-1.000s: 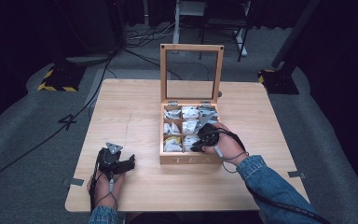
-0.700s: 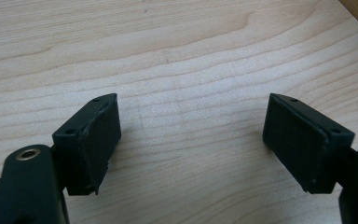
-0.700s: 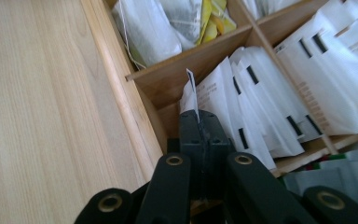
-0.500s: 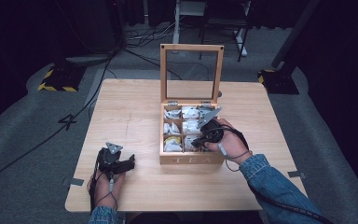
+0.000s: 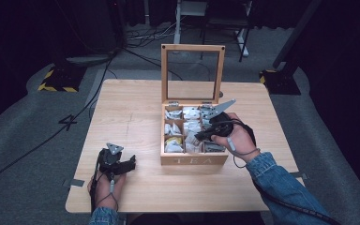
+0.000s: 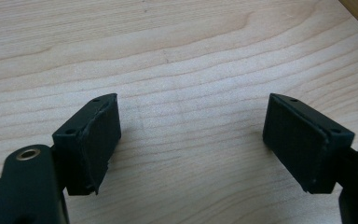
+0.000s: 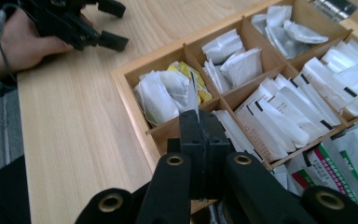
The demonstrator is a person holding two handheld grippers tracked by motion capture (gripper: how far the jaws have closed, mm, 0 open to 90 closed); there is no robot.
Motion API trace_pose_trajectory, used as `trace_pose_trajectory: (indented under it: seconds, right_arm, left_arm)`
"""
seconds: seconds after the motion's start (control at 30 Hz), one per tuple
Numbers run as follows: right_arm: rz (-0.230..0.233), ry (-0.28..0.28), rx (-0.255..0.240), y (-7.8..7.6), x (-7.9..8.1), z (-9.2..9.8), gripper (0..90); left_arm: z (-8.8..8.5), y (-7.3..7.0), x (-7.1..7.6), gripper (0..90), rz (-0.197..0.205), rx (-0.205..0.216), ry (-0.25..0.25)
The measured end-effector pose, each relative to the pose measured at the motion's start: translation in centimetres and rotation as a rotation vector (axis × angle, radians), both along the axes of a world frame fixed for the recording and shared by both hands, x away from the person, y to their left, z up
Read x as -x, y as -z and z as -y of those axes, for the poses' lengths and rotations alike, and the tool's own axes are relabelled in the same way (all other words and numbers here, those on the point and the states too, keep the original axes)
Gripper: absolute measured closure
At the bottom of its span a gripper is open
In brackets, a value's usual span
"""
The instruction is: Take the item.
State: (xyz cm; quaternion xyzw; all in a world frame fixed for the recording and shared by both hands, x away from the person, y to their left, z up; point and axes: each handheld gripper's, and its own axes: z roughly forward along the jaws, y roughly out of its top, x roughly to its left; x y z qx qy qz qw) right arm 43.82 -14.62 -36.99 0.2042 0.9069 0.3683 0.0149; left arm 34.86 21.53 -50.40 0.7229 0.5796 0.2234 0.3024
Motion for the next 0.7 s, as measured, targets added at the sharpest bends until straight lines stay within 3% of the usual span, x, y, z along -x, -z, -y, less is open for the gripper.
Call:
trace_pose_trajectory:
  seconds: [0.37, 0.57, 0.7]
  right_arm:
    - [0.026, 0.051, -0.093, -2.8, 0.2, 2.3, 90.0]
    - [0.049, 0.082, -0.109, -4.0, 0.1, 3.7, 90.0]
    - [0.059, 0.132, -0.111, -4.8, -0.4, 5.8, 90.0]
  left_arm:
    - [0.0, 0.0, 0.0, 19.7, 0.0, -0.003, 0.001]
    - [0.0, 0.0, 0.0, 19.7, 0.0, -0.003, 0.001]
    - [0.0, 0.0, 0.0, 19.7, 0.0, -0.003, 0.001]
